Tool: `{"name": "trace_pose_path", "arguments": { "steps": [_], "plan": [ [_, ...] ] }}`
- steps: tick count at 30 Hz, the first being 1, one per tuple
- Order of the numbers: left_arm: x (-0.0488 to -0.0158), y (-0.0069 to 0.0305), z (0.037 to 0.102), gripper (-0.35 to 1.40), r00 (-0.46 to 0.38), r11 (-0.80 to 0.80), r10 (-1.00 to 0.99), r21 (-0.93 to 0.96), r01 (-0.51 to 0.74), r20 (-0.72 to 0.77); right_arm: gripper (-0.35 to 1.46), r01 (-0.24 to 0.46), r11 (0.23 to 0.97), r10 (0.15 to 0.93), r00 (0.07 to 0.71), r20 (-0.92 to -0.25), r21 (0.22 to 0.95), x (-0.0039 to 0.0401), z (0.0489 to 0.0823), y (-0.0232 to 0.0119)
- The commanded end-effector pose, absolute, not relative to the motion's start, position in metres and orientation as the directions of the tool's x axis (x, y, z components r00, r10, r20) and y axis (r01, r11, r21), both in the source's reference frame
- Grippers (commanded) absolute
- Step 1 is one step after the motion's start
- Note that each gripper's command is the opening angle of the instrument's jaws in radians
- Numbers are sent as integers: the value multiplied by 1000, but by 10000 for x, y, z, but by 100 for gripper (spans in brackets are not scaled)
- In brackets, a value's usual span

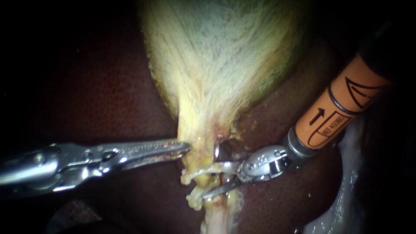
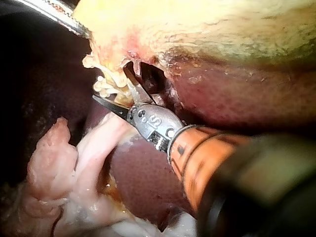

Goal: Go to the cutting position left tube

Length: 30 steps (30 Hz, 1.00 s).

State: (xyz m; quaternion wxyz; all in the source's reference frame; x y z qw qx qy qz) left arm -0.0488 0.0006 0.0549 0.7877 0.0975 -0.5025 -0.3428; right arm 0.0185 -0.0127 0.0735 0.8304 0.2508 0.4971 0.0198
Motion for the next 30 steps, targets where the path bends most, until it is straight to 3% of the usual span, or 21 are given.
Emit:
{"name": "trace_pose_path", "arguments": {
  "steps": [1, 9, 18, 30],
  "plan": [
    [-487, 9, 554, -6, 259, 745, -640, 500, 442, 724, 131, 222, 871, 285, 496, -820, 437, 187, 734, -128],
    [-487, 17, 562, -6, 258, 744, -641, 502, 441, 723, 126, 272, 858, 277, 468, -839, 435, 213, 738, -137],
    [-492, 17, 562, -6, 258, 743, -641, 501, 444, 722, 126, 270, 861, 280, 455, -845, 430, 234, 750, -136],
    [-493, 17, 562, -6, 258, 743, -641, 501, 445, 723, 121, 213, 804, 420, 458, -784, 555, 234, 752, -133]
  ]
}}
